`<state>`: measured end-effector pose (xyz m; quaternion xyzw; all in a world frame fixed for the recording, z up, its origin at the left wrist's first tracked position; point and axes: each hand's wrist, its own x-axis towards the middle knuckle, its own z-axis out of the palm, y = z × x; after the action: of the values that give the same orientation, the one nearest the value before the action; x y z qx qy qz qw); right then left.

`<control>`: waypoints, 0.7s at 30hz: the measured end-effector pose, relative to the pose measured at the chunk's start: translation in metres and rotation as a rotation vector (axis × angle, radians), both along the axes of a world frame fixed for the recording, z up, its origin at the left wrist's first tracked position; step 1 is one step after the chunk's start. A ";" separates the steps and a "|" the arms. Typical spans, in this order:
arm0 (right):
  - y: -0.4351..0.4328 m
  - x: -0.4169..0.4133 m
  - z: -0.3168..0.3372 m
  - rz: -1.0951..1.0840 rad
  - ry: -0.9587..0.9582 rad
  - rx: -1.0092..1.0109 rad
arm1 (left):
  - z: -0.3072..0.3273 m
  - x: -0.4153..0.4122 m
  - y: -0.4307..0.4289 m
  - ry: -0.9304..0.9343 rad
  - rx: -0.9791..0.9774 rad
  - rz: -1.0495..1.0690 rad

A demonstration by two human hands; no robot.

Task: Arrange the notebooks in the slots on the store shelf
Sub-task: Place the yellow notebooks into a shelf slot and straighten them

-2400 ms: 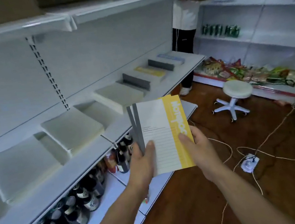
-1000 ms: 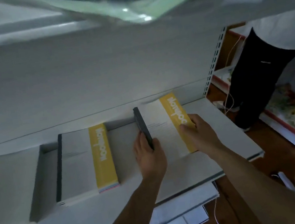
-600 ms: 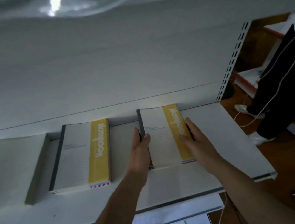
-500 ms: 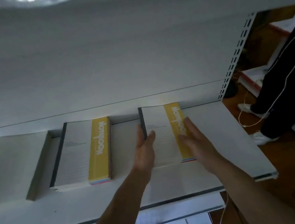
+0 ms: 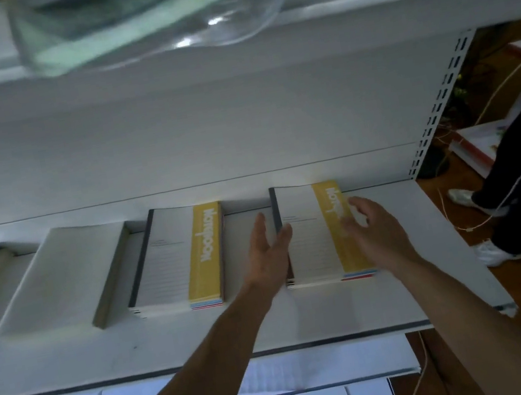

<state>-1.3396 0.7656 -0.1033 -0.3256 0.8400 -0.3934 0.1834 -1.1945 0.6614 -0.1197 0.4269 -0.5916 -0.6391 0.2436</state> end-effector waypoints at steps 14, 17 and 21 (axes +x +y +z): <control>-0.157 0.242 0.036 0.509 0.509 0.053 | 0.069 0.326 -0.065 -0.947 -0.742 0.058; -0.195 0.337 0.041 0.634 0.508 0.046 | 0.066 0.428 -0.075 -1.032 -0.669 0.154; -0.238 0.475 0.039 0.790 0.432 0.000 | 0.064 0.560 -0.075 -1.058 -0.536 0.307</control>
<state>-0.8650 0.5280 -0.0642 -0.6960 0.6704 -0.2161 0.1398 -0.6343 0.5869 -0.0562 0.6905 -0.7043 -0.1269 0.1050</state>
